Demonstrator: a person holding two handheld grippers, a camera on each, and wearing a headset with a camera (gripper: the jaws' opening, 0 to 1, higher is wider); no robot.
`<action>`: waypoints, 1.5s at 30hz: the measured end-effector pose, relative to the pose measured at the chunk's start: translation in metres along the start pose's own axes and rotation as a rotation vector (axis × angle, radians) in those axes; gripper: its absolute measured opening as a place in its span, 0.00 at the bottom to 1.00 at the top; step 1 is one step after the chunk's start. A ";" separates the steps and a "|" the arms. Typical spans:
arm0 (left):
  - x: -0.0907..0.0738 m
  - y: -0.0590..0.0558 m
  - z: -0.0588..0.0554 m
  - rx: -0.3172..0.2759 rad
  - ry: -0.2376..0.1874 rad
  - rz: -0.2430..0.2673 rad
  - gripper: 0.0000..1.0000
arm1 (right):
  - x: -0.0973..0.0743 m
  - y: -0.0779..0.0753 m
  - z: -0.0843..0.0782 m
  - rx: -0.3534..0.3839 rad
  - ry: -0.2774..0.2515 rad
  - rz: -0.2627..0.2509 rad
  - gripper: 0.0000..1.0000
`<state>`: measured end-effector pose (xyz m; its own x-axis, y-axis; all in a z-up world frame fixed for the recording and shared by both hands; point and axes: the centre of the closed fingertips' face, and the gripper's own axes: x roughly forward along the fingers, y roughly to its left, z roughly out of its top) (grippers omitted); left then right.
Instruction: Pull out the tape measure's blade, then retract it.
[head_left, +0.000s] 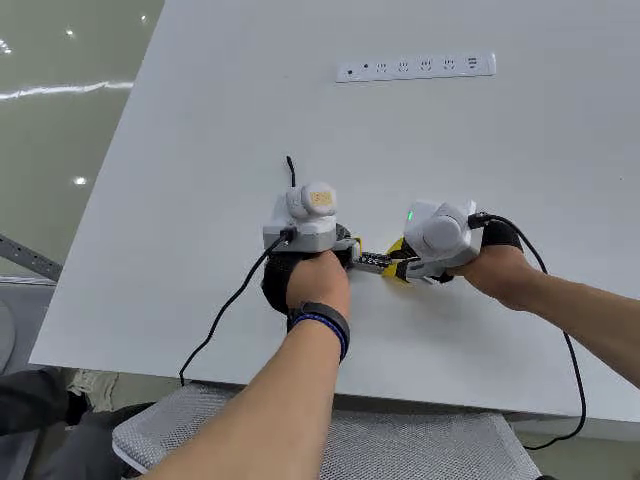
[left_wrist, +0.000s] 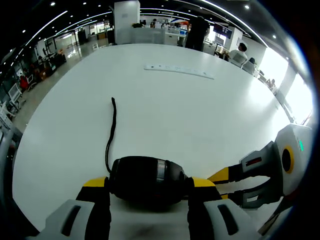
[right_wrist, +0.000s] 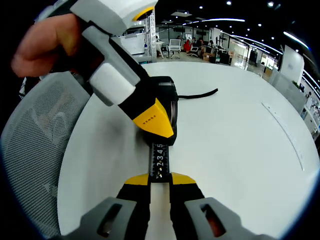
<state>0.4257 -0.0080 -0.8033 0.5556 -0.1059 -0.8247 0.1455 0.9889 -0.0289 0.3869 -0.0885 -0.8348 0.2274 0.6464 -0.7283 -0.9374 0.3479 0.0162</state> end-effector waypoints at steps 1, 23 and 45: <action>0.000 0.000 0.000 0.000 0.001 0.000 0.59 | 0.001 0.000 0.000 0.002 -0.003 0.002 0.13; 0.000 0.006 0.002 -0.009 -0.010 0.001 0.59 | 0.014 0.001 0.017 -0.030 0.003 0.028 0.13; 0.000 0.008 0.006 -0.003 -0.027 -0.065 0.63 | 0.015 0.003 0.018 -0.012 -0.047 0.028 0.14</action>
<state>0.4314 -0.0011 -0.8003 0.5673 -0.1726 -0.8052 0.1798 0.9802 -0.0834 0.3927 -0.0656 -0.8330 0.2125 0.6874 -0.6945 -0.9466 0.3211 0.0282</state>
